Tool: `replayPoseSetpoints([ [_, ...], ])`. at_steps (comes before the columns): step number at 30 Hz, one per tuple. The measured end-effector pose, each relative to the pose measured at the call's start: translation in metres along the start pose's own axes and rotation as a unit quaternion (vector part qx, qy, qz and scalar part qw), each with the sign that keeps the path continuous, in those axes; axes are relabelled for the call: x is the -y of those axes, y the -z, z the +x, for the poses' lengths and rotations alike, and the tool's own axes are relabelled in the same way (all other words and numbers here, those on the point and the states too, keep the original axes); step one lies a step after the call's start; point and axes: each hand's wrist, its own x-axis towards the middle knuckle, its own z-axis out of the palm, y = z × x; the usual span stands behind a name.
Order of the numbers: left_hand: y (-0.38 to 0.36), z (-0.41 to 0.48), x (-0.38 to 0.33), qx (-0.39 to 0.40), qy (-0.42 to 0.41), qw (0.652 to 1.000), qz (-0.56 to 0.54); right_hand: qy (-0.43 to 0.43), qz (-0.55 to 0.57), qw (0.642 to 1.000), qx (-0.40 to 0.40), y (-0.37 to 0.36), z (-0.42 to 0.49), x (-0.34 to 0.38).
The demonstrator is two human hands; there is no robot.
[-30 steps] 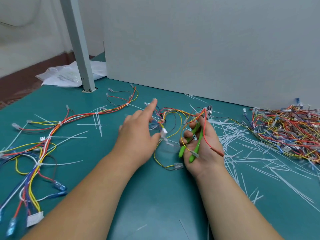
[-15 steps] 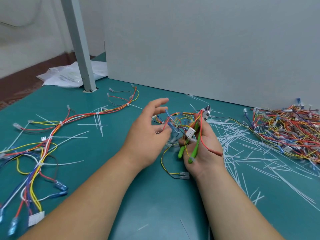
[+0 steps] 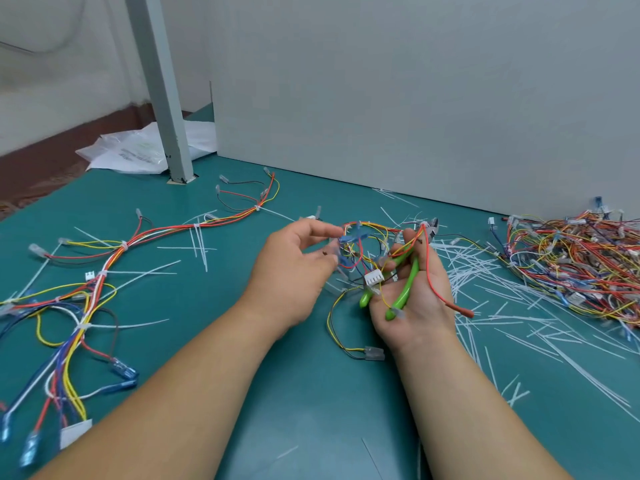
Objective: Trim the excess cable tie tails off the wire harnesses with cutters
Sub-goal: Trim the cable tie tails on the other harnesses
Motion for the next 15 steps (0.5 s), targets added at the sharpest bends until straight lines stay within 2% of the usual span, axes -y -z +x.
replayPoseSetpoints([
  [3,0.008,0.004,0.006,-0.046,0.005,0.994,0.101,0.004,0.019,1.0,0.003,0.001,0.001,0.001],
  [7,0.01,0.004,0.011,-0.029,0.026,0.986,0.16,-0.002,0.054,0.999,0.0,0.003,0.003,0.003],
  [11,0.0,0.0,0.011,-0.009,0.031,0.993,0.116,0.005,0.072,0.997,0.011,0.003,0.003,0.004],
  [15,-0.008,-0.004,0.006,0.072,0.054,0.996,0.022,-0.002,0.079,0.996,0.036,-0.002,-0.002,0.004],
])
